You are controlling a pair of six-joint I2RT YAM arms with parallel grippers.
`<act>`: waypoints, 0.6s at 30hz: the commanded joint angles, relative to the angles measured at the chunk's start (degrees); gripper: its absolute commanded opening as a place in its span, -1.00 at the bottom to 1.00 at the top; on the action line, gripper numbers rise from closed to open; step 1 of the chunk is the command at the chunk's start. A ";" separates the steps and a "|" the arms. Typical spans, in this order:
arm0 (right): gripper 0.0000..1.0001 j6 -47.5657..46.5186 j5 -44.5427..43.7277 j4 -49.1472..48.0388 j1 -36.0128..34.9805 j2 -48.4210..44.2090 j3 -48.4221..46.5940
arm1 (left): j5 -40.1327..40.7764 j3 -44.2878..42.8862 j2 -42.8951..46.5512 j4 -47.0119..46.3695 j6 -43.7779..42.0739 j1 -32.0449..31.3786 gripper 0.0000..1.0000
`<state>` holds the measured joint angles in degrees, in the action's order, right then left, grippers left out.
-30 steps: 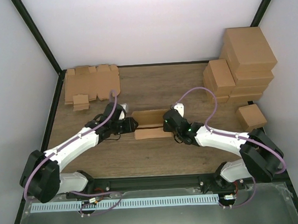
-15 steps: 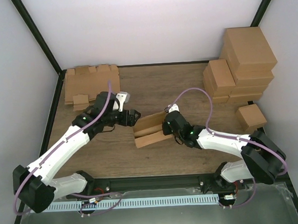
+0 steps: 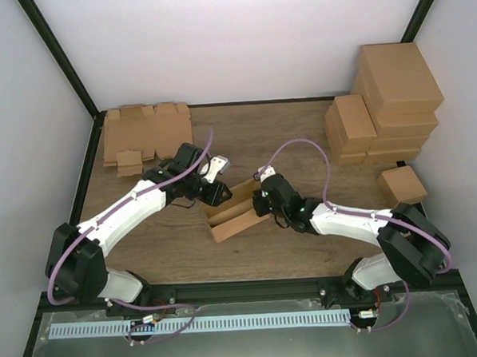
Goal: Fold the paper box
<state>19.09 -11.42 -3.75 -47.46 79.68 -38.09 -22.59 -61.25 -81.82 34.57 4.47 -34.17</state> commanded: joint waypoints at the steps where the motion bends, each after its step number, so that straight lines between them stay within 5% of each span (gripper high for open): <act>1: -0.82 -0.47 1.37 0.14 -0.53 0.89 -1.90 | -2.07 -0.89 -0.68 0.44 -2.62 -0.84 -0.43; 18: 0.12 2.77 3.74 16.84 -0.48 -3.53 -9.55 | 1.60 3.12 -4.02 -2.10 -1.96 -2.56 -0.70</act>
<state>20.47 -8.93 7.49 -47.46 79.31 -45.34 -22.06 -58.74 -85.10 33.52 2.74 -36.23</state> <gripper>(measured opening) 0.519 0.155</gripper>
